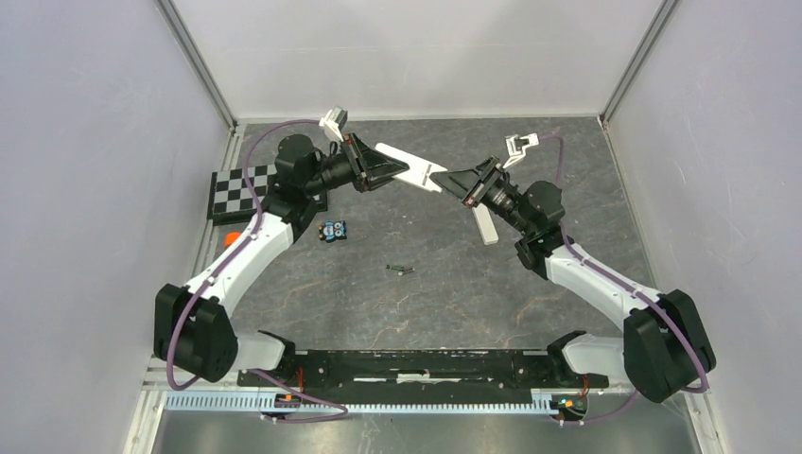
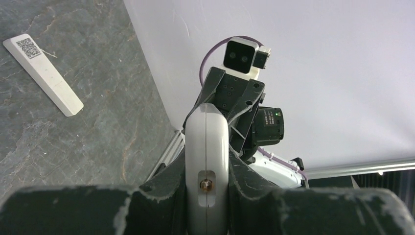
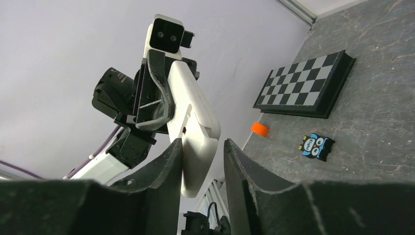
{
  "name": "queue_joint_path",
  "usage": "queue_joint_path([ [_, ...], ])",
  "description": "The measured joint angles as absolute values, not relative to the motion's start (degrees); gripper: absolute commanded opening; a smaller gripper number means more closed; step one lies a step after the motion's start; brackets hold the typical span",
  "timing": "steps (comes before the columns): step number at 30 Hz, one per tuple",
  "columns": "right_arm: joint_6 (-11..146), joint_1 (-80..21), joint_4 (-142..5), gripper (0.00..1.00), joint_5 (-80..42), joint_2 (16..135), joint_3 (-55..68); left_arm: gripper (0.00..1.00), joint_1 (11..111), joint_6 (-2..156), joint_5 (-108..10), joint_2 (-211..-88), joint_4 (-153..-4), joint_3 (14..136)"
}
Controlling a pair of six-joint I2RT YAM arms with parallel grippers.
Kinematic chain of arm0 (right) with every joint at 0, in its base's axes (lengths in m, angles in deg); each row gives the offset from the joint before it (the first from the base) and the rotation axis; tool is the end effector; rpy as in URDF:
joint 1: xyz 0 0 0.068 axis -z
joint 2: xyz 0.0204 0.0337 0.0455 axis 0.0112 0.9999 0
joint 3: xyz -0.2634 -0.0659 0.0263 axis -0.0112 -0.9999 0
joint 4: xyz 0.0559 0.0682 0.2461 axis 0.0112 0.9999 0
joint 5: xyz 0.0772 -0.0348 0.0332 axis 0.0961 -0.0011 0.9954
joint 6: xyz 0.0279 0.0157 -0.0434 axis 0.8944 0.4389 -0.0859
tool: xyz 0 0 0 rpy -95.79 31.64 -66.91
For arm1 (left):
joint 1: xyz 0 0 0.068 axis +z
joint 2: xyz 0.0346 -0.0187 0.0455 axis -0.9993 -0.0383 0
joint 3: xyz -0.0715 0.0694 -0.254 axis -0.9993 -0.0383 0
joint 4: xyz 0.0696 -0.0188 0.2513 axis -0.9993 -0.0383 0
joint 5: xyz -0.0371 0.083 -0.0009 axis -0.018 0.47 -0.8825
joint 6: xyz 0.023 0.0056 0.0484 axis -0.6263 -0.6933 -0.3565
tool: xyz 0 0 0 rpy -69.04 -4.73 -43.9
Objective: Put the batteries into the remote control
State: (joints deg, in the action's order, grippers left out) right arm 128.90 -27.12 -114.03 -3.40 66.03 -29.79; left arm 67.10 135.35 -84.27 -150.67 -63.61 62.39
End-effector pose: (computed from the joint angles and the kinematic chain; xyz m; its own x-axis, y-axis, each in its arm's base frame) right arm 0.2450 0.1377 0.3078 -0.6275 0.6402 -0.4431 -0.4630 0.1507 0.8735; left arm 0.2814 -0.1325 0.3564 -0.8438 -0.4073 -0.3494 0.3150 0.1512 -0.9370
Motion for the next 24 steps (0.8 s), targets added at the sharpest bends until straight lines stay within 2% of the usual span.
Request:
queue_joint_path([
  [7, 128.61, -27.07, -113.33, 0.27, -3.14, 66.23, -29.36, 0.02, 67.05, 133.23, -82.32, -149.73, -66.96, 62.48],
  [15, 129.4, -26.83, -108.19, 0.26, -2.51, 66.51, -27.85, 0.02, 66.99, 124.0, -78.91, -148.09, -75.17, 64.9],
  [22, 129.49, -26.4, -106.62, 0.01, -2.09, 67.28, -27.28, 0.02, 66.99, 118.82, -76.95, -148.02, -78.61, 65.82],
  [24, 129.53, -26.4, -106.62, 0.0, -2.0, 67.43, -27.3, 0.02, 66.99, 117.42, -76.62, -148.02, -79.72, 66.0],
])
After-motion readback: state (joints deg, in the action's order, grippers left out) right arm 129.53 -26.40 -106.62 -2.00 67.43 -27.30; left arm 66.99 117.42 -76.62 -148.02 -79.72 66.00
